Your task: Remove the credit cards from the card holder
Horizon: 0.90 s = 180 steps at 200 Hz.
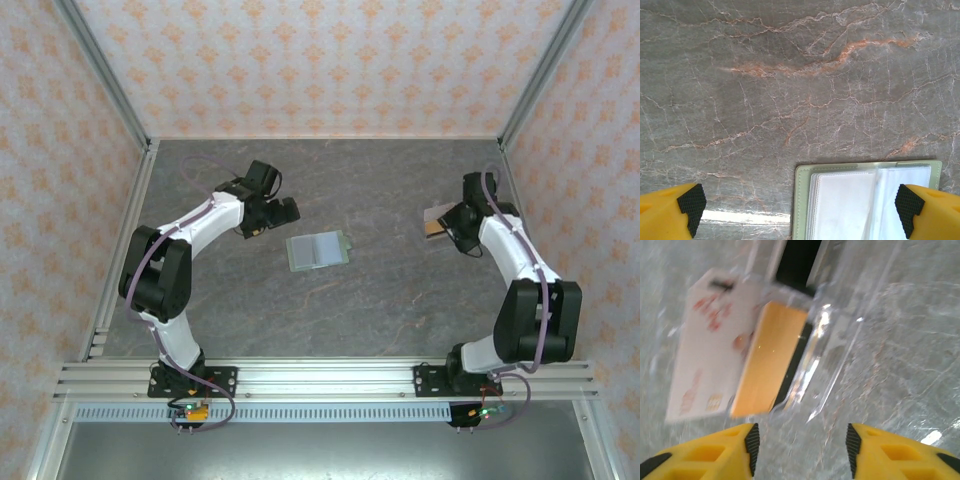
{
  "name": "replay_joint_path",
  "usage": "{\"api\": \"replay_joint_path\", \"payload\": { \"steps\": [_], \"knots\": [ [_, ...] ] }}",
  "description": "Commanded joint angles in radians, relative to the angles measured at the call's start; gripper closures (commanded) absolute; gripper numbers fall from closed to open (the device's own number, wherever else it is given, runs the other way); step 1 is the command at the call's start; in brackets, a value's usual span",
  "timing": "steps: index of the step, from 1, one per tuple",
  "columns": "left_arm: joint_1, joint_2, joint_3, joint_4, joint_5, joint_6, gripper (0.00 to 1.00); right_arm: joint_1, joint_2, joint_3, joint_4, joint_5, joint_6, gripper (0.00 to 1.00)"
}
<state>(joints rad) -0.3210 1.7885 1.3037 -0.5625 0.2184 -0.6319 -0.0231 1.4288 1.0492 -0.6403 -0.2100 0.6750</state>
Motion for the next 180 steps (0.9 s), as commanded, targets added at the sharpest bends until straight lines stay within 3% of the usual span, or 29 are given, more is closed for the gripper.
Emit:
{"api": "replay_joint_path", "payload": {
  "steps": [1, 49, 101, 133, 180],
  "knots": [
    [-0.012, -0.047, -0.024, 0.018, -0.002, -0.022, 0.00, 0.110, -0.015, 0.057, -0.040, -0.009, -0.083, 0.45],
    [-0.012, -0.071, -0.065, 0.024, -0.022, -0.058, 0.00, 0.448, 0.165, 0.190, 0.031, -0.023, -0.183, 0.40],
    [-0.004, -0.121, -0.122, 0.009, -0.074, -0.088, 0.00, 0.685, 0.437, 0.382, 0.029, -0.103, -0.288, 0.42],
    [0.030, -0.177, -0.196, 0.019, -0.092, -0.117, 0.00, 0.776, 0.564, 0.487, -0.041, -0.080, -0.315, 0.43],
    [0.063, -0.230, -0.252, 0.031, -0.077, -0.135, 0.00, 0.812, 0.698, 0.597, -0.122, -0.021, -0.330, 0.47]
  ]
}}
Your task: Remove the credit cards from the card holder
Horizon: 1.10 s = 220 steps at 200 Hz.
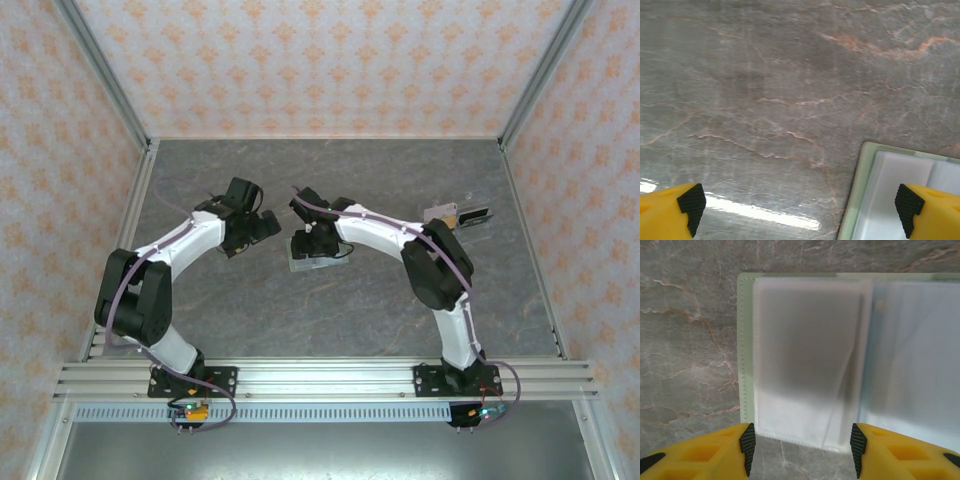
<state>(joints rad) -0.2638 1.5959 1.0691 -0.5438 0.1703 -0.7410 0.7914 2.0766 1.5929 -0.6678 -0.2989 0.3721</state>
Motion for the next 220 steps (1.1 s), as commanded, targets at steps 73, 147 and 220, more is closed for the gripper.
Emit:
{"api": "replay_joint_path", "payload": {
  "steps": [73, 147, 220],
  "knots": [
    [0.003, -0.017, -0.035, 0.088, 0.117, -0.035, 0.14, -0.058, 0.105, -0.016, -0.076, 0.048, 0.008, 0.66],
    [-0.059, 0.116, -0.013, 0.241, 0.300, -0.080, 0.53, -0.110, 0.067, -0.107, 0.018, -0.048, 0.032, 0.78],
    [-0.124, 0.233, 0.064, 0.262, 0.334, -0.107, 0.69, -0.148, 0.021, -0.173, 0.113, -0.130, 0.073, 0.84]
  ]
}}
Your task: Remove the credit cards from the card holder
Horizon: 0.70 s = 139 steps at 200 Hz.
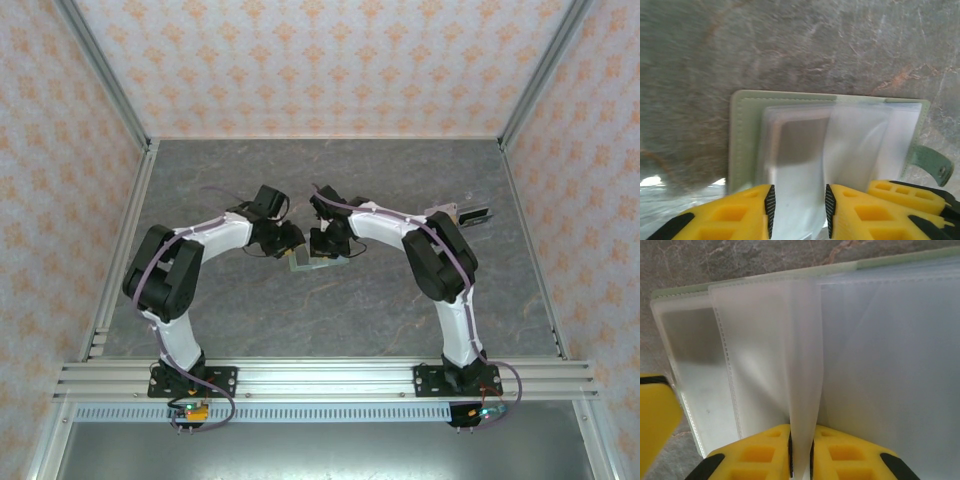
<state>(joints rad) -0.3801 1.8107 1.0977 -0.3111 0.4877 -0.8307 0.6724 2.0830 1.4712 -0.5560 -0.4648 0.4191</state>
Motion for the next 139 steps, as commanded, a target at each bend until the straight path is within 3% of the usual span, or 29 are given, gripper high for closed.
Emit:
{"api": "replay_joint_path", "payload": {
  "steps": [1, 40, 139],
  "knots": [
    [-0.008, 0.018, 0.036, 0.029, 0.017, -0.017, 0.69, -0.029, 0.014, -0.052, 0.003, 0.034, 0.027, 0.84],
    [-0.011, 0.046, 0.032, 0.065, 0.046, -0.036, 0.73, -0.048, 0.001, -0.079, 0.050, -0.026, 0.043, 0.84],
    [-0.012, 0.093, 0.027, 0.179, 0.132, -0.105, 0.69, -0.070, -0.088, -0.161, 0.180, -0.122, 0.031, 0.81]
  ]
}}
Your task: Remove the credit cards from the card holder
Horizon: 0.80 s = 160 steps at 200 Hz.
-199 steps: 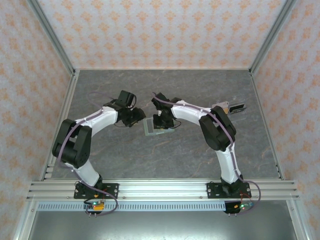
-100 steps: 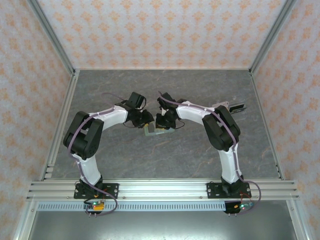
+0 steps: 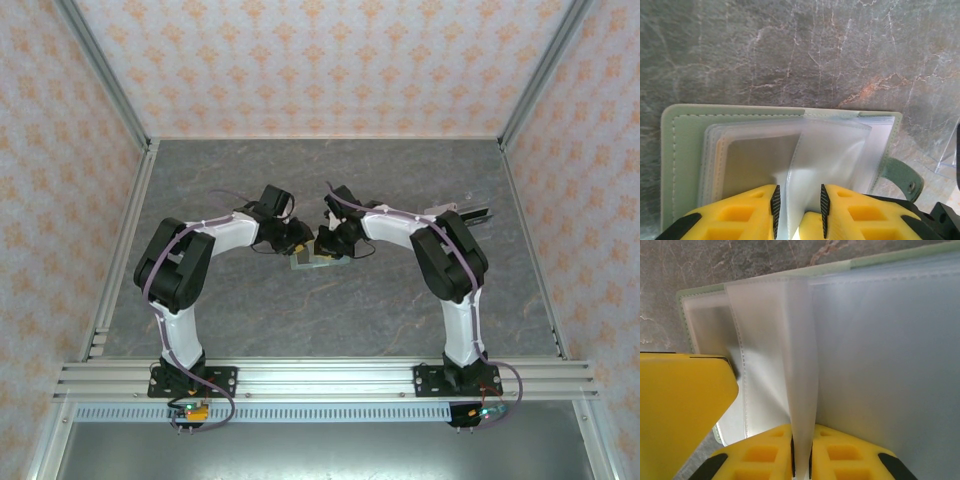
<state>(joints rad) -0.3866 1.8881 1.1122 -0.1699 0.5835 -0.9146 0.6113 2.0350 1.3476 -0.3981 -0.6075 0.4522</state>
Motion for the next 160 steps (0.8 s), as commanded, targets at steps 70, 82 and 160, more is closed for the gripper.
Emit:
{"api": "replay_joint_path", "payload": {
  "steps": [70, 82, 160],
  "knots": [
    [-0.006, 0.049, 0.017, 0.033, 0.039, -0.018, 0.69, -0.010, -0.179, -0.111, 0.062, 0.077, -0.036, 0.69],
    [-0.006, 0.051, 0.018, 0.030, 0.038, -0.016, 0.69, -0.009, -0.193, -0.120, 0.057, 0.102, -0.039, 0.68],
    [-0.005, 0.067, 0.021, 0.024, 0.029, -0.013, 0.75, 0.007, -0.093, -0.053, -0.022, 0.080, -0.068, 0.66]
  ]
}}
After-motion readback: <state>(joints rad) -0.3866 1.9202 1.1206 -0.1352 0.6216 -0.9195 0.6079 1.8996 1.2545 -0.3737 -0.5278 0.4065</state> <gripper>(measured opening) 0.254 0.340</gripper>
